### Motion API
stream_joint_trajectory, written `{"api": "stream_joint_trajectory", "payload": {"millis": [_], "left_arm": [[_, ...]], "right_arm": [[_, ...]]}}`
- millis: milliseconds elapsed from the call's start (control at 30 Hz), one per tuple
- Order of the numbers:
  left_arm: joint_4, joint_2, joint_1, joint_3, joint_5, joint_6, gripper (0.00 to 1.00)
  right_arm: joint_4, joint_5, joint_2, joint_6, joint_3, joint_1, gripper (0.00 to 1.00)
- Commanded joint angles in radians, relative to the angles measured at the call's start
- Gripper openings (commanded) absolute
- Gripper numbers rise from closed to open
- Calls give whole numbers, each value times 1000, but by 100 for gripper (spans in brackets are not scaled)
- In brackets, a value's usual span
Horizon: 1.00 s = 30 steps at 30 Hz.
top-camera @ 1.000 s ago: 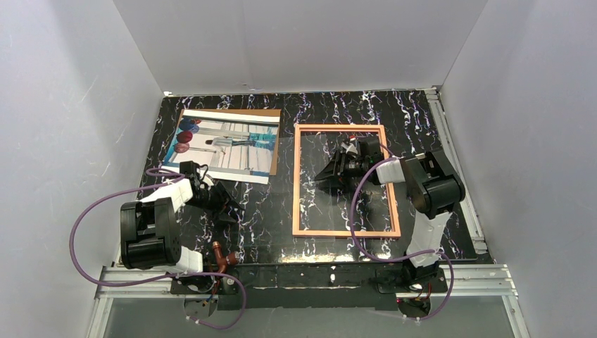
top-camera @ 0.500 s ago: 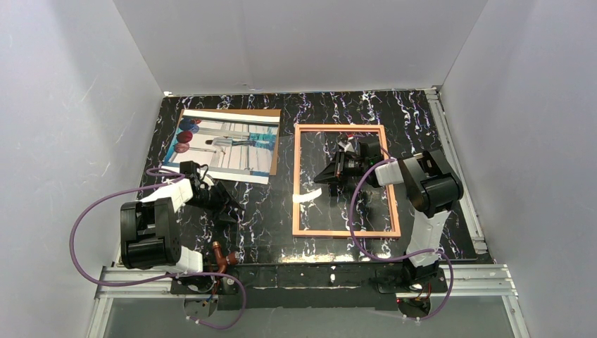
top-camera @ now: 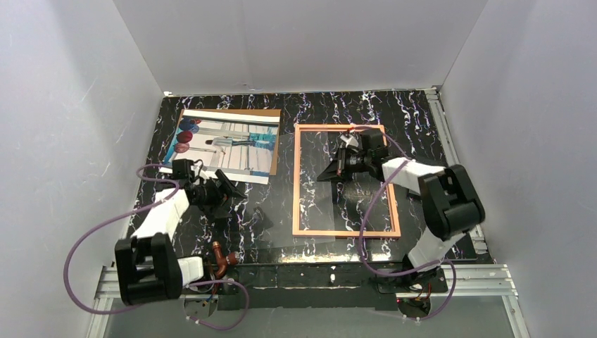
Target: Put the photo into the frame
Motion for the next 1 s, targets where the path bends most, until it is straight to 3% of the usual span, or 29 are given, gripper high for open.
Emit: {"api": "stream_joint_trajectory", "payload": {"millis": [0, 200, 367, 700, 967], "left_arm": [[-137, -139, -5, 37, 39, -38, 88], [-196, -216, -22, 85, 45, -53, 89], [-236, -207, -98, 118, 4, -62, 87], [-238, -10, -462, 218, -187, -83, 86], [-236, 228, -711, 386, -341, -97, 81]], "right_arm": [[-217, 96, -187, -127, 60, 3, 1], [-399, 202, -416, -158, 76, 2, 1], [-581, 340, -625, -154, 112, 1, 1], [-900, 633, -944, -116, 212, 0, 1], [-1119, 802, -990, -151, 390, 0, 1]]}}
